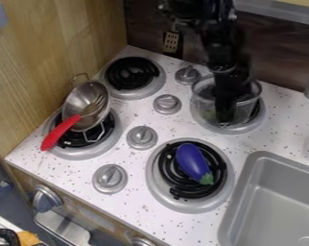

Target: Take the glass and insert it into the hole

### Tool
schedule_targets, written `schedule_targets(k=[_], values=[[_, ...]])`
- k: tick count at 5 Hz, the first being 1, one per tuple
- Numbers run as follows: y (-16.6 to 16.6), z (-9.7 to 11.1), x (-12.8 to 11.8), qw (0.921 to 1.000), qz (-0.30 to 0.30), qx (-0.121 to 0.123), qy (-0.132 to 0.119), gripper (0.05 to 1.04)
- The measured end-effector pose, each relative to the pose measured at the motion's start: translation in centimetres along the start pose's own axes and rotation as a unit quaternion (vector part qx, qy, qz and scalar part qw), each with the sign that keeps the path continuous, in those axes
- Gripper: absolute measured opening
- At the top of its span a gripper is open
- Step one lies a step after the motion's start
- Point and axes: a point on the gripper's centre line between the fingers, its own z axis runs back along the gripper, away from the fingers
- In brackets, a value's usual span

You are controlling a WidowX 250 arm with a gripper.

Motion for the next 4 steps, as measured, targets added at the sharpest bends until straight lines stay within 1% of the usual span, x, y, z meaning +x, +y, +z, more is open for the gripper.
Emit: schedule_targets(k=[1, 2, 3, 4], values=[[1.4, -1.4, 0.9, 0.9982, -0.059, -0.004, -0.015, 0.082], [2.2, -1.7, 0.9, 0.9971, -0.073, 0.005, -0.020, 0.082], [3.4, -2.3, 0.9, 0.9960, -0.082, 0.014, -0.034, 0.081], [3.0, -2.7, 0.2, 0.9970, -0.071, 0.013, -0.028, 0.081]])
